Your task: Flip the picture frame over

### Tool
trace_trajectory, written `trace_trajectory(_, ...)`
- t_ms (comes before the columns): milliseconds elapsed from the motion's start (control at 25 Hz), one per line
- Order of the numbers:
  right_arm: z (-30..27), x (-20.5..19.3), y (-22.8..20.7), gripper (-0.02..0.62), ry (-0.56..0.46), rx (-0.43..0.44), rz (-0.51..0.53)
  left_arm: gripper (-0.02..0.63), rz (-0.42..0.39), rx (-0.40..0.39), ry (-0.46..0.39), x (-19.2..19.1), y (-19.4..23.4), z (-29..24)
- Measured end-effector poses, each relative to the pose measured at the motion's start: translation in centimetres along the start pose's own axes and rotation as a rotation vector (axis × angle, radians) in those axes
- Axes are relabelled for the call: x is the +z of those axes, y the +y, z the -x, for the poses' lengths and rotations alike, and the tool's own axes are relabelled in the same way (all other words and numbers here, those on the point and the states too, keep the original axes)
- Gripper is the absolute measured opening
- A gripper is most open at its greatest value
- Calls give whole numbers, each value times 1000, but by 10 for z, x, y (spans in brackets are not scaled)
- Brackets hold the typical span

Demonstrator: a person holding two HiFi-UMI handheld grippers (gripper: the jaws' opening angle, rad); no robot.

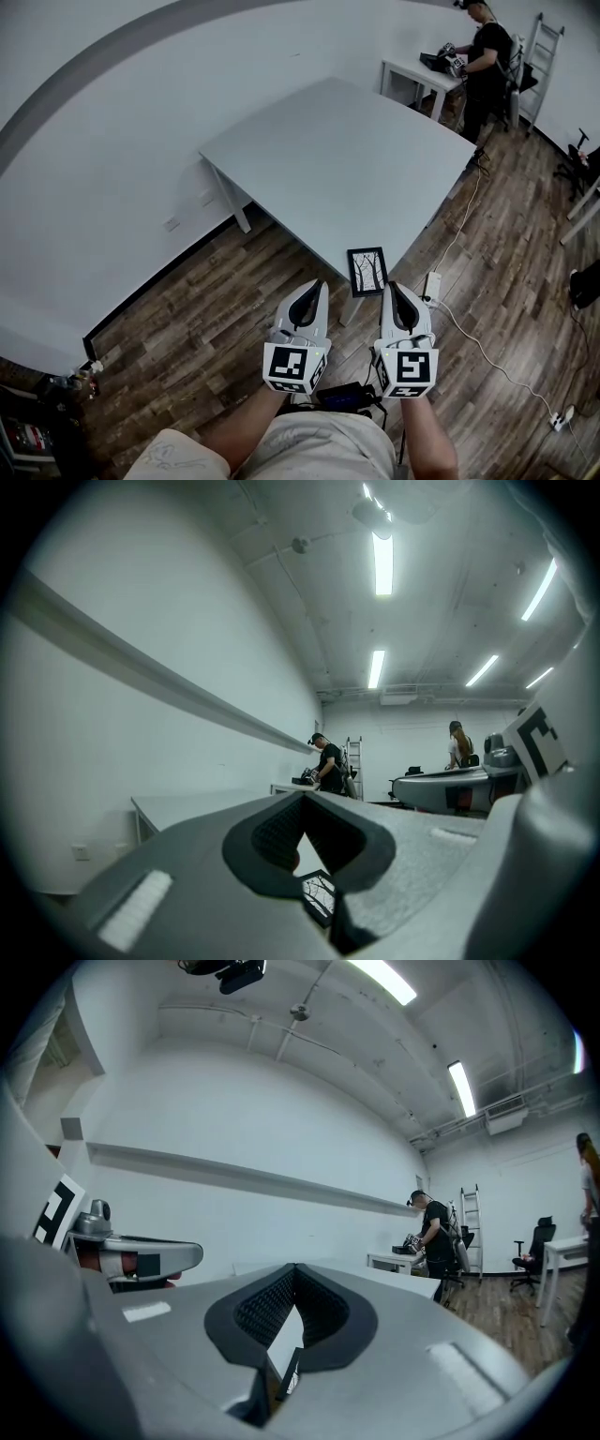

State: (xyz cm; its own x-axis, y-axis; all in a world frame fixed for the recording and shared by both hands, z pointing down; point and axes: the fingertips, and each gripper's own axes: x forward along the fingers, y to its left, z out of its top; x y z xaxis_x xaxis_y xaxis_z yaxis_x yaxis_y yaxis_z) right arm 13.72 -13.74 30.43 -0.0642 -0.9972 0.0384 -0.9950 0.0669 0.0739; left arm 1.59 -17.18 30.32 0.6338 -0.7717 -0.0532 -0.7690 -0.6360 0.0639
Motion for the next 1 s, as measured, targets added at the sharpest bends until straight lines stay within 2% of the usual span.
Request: trace_trajectory(1000, 3, -3, -3, 21, 8, -15, 6, 0, 29, 8, -2, -3, 2, 2)
